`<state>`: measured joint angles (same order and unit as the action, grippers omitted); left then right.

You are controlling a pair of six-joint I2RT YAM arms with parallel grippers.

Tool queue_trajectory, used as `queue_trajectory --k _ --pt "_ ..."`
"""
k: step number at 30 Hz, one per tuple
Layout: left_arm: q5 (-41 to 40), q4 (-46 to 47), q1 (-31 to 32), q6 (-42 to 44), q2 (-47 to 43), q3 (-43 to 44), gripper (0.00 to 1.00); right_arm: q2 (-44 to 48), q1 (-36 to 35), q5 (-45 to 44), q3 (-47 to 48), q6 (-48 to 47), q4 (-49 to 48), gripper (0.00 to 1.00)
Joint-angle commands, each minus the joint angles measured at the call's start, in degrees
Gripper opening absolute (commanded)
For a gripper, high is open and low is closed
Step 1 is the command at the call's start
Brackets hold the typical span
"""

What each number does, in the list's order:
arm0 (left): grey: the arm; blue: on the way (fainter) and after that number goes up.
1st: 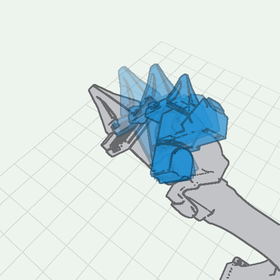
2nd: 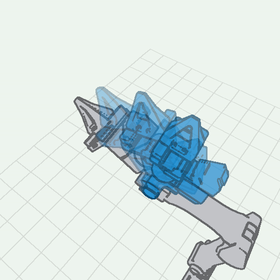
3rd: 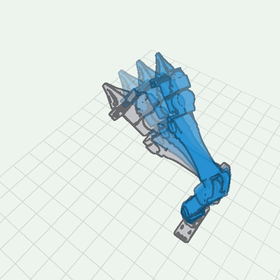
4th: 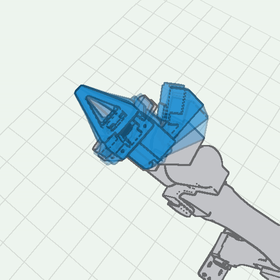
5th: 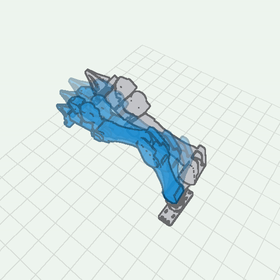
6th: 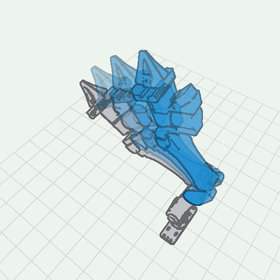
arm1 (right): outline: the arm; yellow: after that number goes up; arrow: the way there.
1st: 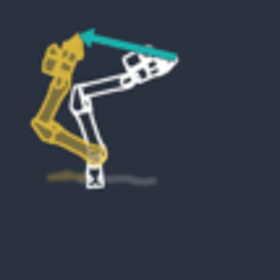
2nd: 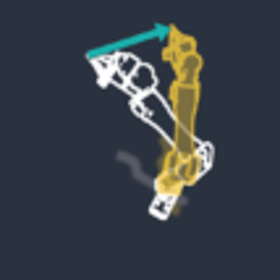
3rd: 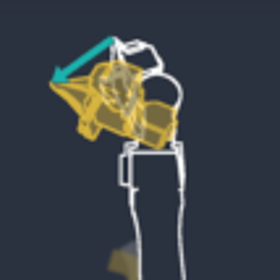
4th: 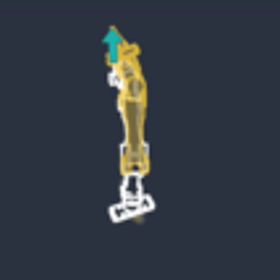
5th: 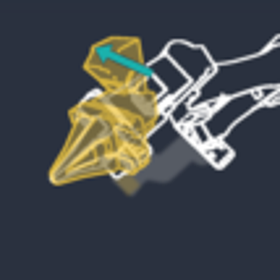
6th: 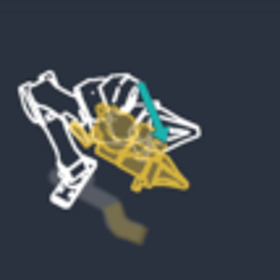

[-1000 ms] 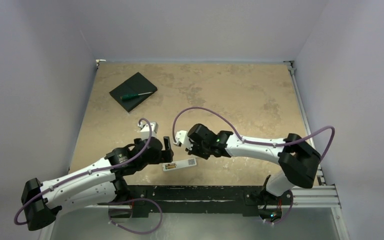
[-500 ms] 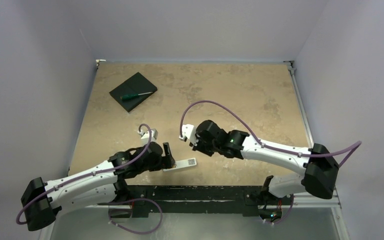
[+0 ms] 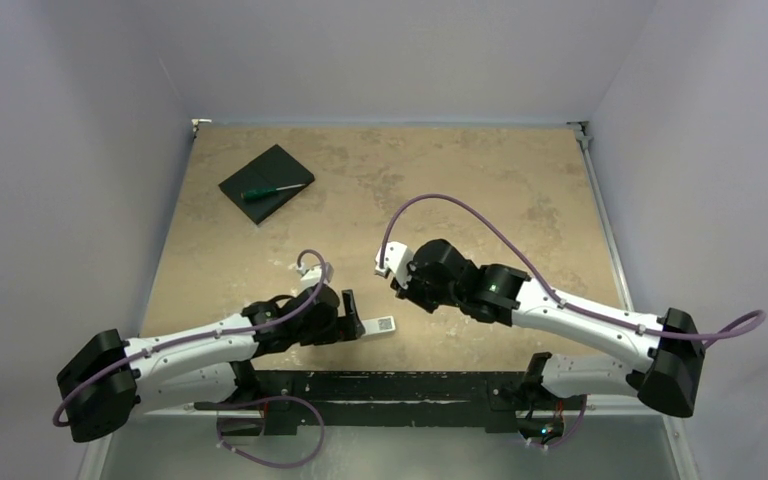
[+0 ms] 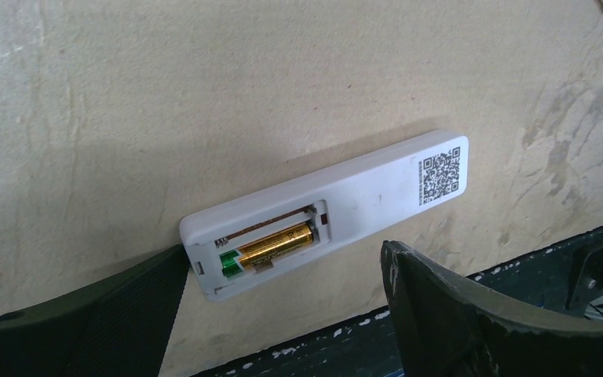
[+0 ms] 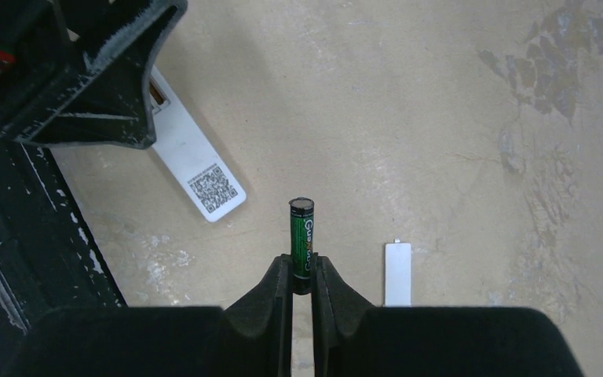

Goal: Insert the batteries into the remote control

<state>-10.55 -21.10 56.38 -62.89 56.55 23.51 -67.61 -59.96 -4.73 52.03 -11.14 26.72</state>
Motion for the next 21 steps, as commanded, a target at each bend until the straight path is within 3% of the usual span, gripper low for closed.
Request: queue_trajectory --k 1,12,21 --pt "2.59 7.55 -0.21 1.36 3.42 0.83 0.91 1.93 -0.14 1.15 -0.04 2.41 1.26 0.0" --pt "5.5 14.2 -0.1 4.27 17.25 7.43 0.87 6.02 -0.33 0.12 -1.67 4.19 1.63 0.0" --pt "7.22 17.53 0.33 3.95 21.35 9.01 0.84 7.19 -0.33 -0.4 -0.87 5.06 3.6 0.0"
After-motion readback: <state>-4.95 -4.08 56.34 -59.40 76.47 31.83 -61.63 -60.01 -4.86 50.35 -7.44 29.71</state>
